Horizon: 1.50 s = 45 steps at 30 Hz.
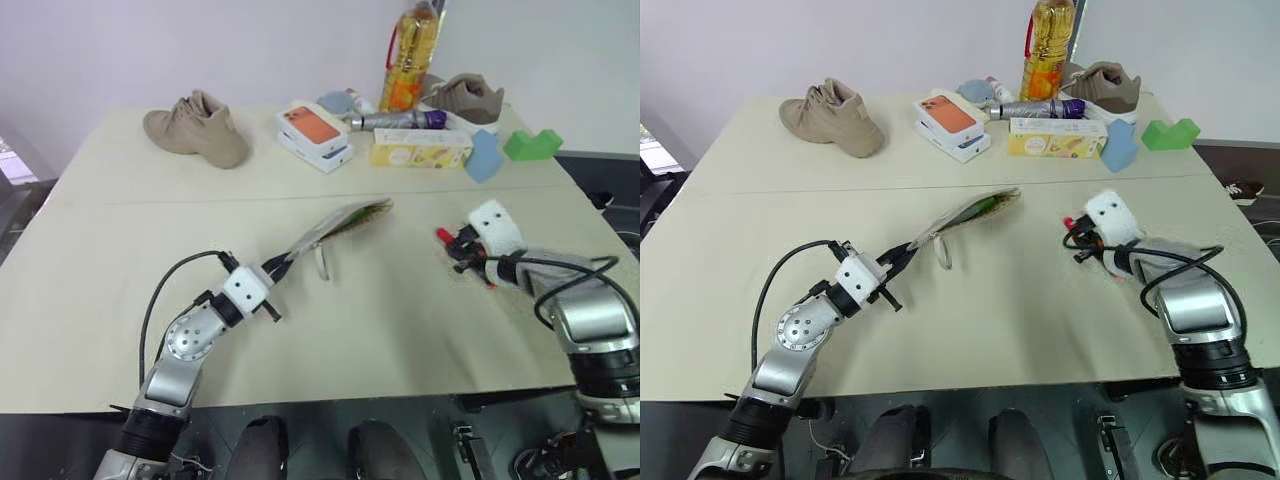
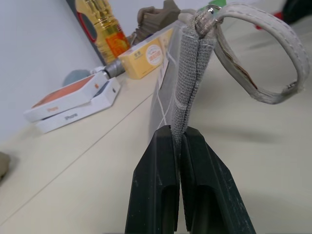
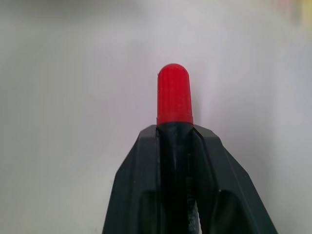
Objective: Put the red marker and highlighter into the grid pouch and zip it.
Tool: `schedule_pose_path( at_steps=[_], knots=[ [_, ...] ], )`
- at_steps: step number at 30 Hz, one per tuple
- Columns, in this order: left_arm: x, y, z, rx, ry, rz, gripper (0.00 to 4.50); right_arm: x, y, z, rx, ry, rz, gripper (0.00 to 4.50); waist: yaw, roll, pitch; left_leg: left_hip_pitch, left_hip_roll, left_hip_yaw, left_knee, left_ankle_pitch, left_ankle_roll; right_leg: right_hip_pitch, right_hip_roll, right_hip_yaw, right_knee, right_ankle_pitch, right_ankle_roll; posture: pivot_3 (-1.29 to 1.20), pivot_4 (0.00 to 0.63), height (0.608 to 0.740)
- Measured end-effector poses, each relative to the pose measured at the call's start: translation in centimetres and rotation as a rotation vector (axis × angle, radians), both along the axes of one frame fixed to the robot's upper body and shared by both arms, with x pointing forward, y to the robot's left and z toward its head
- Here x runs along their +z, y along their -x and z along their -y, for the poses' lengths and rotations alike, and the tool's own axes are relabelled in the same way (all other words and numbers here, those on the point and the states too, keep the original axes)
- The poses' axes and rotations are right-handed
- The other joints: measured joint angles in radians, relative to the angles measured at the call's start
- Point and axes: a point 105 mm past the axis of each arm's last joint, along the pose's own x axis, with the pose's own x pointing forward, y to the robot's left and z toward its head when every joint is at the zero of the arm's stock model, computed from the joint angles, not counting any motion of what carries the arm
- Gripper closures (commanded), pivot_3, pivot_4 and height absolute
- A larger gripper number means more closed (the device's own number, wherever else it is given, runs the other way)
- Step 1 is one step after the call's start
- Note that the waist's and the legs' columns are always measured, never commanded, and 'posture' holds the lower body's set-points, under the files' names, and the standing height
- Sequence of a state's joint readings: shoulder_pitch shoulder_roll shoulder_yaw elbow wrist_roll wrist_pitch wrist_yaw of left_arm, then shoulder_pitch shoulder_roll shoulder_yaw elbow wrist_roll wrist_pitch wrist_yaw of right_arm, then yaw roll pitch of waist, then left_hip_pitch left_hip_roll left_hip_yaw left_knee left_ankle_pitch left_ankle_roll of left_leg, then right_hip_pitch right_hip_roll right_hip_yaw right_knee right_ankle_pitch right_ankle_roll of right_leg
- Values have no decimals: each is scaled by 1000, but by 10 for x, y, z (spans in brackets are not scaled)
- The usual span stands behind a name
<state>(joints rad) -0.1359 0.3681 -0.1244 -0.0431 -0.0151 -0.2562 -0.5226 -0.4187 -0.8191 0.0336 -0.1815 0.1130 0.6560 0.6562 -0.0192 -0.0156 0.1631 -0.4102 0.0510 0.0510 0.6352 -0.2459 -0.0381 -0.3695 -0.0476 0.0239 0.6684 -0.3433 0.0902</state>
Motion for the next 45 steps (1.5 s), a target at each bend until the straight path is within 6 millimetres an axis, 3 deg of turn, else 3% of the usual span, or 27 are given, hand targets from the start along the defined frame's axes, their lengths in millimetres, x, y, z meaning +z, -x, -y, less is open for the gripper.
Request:
schedule_pose_path(
  at_steps=[2,4,8,21,29,36,43,45],
  knots=[
    [-1,2,0,-15,6,-16,4500,22,6,-24,177,97,110,4167,1,0,0,0,0,-1,0,0,0,0,1,0,0,0,0,0,150,740],
    [0,4,2,-34,-1,-17,4500,29,11,-38,284,161,148,4167,3,0,0,0,1,-1,0,0,0,1,1,0,0,0,0,0,150,740],
    [3,7,5,-71,-5,-13,4500,22,15,-54,405,253,163,4167,6,-1,0,0,1,0,2,0,0,2,-1,0,0,0,0,0,150,740],
    [-4,17,22,-178,-48,-50,4500,9,16,-60,566,497,178,4167,6,0,0,0,1,-1,8,-1,2,5,-2,-1,0,0,1,0,150,740],
    [0,19,33,-273,-94,-39,4500,7,46,-101,844,579,226,4167,5,0,1,0,1,-1,9,-1,2,5,-1,-1,0,0,1,0,150,740],
    [-2,23,35,-317,-110,-54,4500,5,53,-121,942,575,256,4167,6,0,1,0,1,-2,11,-1,2,6,-2,-1,0,0,1,0,150,740],
    [-3,23,34,-302,-104,-57,4500,6,54,-122,951,557,248,739,6,0,1,0,2,-2,11,-1,3,7,-2,-1,1,0,1,0,150,740],
    [-2,21,32,-284,-97,-52,4500,13,51,-120,919,509,260,739,6,0,1,0,2,-2,11,-1,3,7,-2,-1,1,0,1,0,150,740]
  ],
)
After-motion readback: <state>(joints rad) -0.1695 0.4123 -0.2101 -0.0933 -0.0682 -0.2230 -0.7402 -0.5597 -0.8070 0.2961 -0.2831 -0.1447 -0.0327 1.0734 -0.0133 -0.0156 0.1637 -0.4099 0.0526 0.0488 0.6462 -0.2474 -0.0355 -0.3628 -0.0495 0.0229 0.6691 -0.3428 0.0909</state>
